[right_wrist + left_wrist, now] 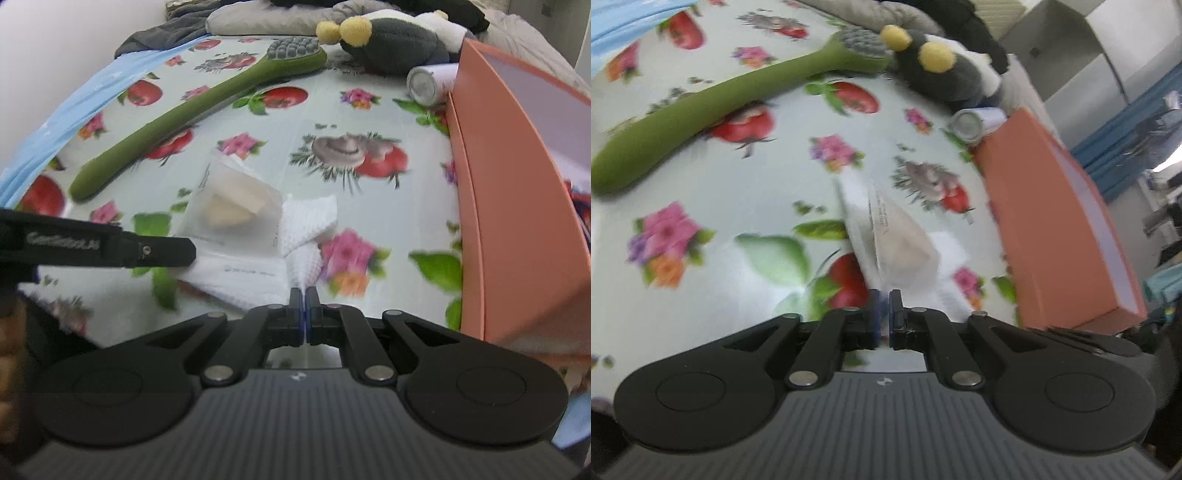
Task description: Organize soft objects
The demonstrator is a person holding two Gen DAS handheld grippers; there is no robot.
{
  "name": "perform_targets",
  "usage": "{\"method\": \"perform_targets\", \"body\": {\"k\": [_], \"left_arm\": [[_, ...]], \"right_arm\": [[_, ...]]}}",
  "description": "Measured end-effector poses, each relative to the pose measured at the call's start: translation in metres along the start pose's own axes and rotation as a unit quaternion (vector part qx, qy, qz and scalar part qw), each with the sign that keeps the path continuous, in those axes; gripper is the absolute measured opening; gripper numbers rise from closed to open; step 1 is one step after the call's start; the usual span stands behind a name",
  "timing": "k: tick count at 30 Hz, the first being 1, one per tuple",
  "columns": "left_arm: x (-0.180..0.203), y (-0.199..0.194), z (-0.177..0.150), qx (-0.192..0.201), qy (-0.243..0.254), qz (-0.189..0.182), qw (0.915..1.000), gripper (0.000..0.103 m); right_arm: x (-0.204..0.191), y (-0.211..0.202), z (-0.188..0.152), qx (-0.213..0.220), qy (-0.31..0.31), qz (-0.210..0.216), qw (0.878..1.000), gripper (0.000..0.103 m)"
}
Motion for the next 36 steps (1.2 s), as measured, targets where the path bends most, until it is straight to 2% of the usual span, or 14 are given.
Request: {"method": "perform_targets", "body": {"k": [3,4,6,9,11,13,16,18,21,23,24,25,32,36], "left_arm": [[-0.003,-0.004,0.000,-0.001,0.000,0.011,0.9999,0.008],[-0.003,-0.005,0.002,0.001,0.001,0.013,0.9999,0.012],[0.002,-0.007,0.008,0.004,0.010,0.024,0.9997,0.043],[0.015,-0.008,0.016,0.012,0.029,0.021,0.9993,0.050],[0.022,-0.003,0.017,0.002,0.042,0.024,0.9988,0.059],[0.029,0.005,0.017,0.000,0.053,0.031,0.9981,0.069],[0.036,0.014,0.017,-0.004,0.070,0.042,0.9967,0.073],[0.040,0.019,0.018,-0.001,0.079,0.053,0.9954,0.080],[0.042,0.028,0.020,0.000,0.085,0.068,0.9940,0.082],[0.044,0.032,0.021,0.000,0.091,0.073,0.9932,0.082],[0.046,0.034,0.022,0.001,0.095,0.075,0.9926,0.082],[0.048,0.036,0.022,0.001,0.100,0.077,0.9920,0.082],[0.055,0.056,0.014,-0.005,0.133,0.106,0.9854,0.082],[0.054,0.059,0.011,-0.001,0.151,0.117,0.9817,0.078]], "right_arm": [[-0.003,-0.008,-0.008,0.004,0.006,0.008,1.000,0.005],[-0.004,-0.009,-0.009,0.006,0.008,0.013,1.000,0.005],[-0.005,-0.013,-0.009,0.012,0.012,0.020,1.000,0.007],[0.001,-0.015,-0.004,0.026,0.037,0.029,0.999,0.009],[0.003,-0.012,-0.003,0.025,0.043,0.037,0.998,0.018],[0.007,-0.008,-0.002,0.029,0.046,0.038,0.998,0.042],[0.011,-0.006,-0.003,0.038,0.053,0.043,0.997,0.041],[0.013,-0.004,-0.002,0.040,0.056,0.049,0.996,0.041],[0.013,0.001,-0.003,0.044,0.040,0.044,0.997,0.039],[0.012,0.005,-0.005,0.039,0.029,0.042,0.998,0.028],[0.011,0.006,-0.006,0.039,0.025,0.042,0.998,0.015],[0.010,0.006,-0.007,0.039,0.021,0.041,0.998,0.011],[0.007,0.002,-0.007,0.046,0.010,0.043,0.998,0.007],[0.010,0.000,-0.007,0.050,0.014,0.041,0.998,0.006]]}}
Point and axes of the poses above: each gripper's, at about its wrist camera, not at the fingertips, and y roughly the way its jaws point, x to its right, z to its top, the point moved 7 cm from there along y, roughly the way its jaws point, and after that the axes turned 11 degrees about x, right-handed, at the moved point
